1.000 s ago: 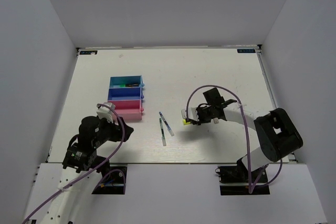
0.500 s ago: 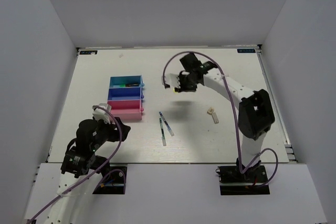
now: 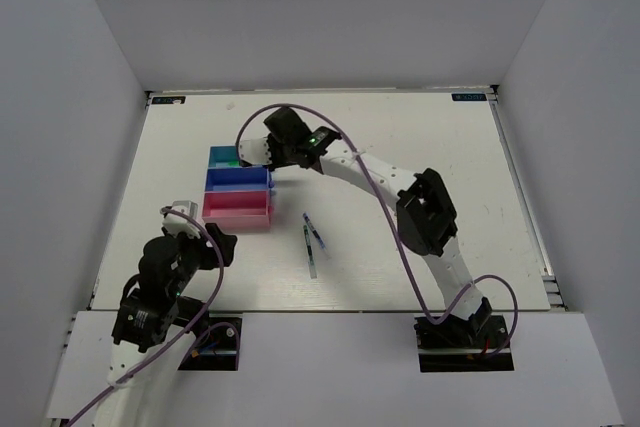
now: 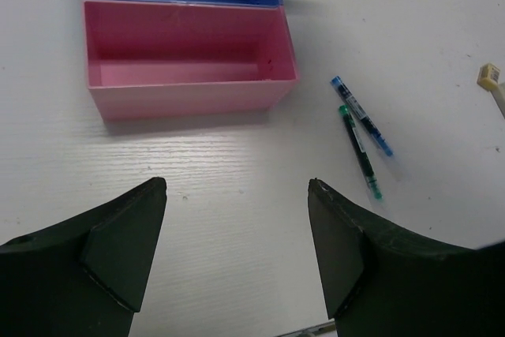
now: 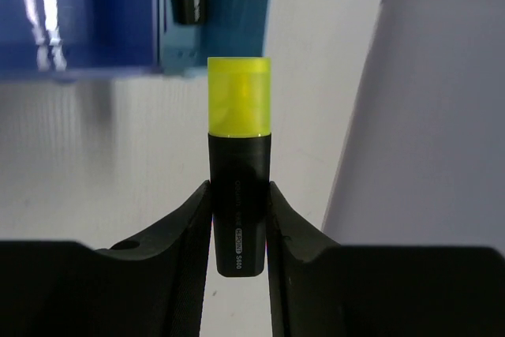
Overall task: Sort the stationery into containers
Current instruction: Place the stationery in the storage box.
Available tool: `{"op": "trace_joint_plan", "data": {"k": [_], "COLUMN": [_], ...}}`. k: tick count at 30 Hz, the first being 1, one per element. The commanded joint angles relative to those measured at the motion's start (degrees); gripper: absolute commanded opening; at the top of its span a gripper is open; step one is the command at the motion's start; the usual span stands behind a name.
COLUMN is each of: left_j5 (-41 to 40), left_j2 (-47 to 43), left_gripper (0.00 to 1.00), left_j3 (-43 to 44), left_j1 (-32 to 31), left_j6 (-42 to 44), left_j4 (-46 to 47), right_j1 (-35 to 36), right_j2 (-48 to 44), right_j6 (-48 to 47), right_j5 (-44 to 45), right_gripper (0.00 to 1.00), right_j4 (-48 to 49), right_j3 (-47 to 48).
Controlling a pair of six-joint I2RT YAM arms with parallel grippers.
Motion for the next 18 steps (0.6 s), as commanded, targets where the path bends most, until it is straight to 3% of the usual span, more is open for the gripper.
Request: {"op": "trace_joint_plan", "data": {"k": [1, 18], "left_j5": [-3.26, -5.19], "left_j2": [-0.56, -3.46], "left_gripper": [0.82, 0.82], "left_j3": [0.27, 0.18], "left_j1": [-0.14, -0.14], "left_j6": [-0.72, -1.07], "left_j4": [-1.06, -1.93], "right_j1": [1.53, 5.40], "right_j2": [1.90, 10.08], "right_j6": [-2.66, -2.23], "right_j5": [5.04, 5.92], "right_gripper": [0.00, 0.00], "right_j4": [15.63, 23.75], "right_j3": [0.71, 4.58]}}
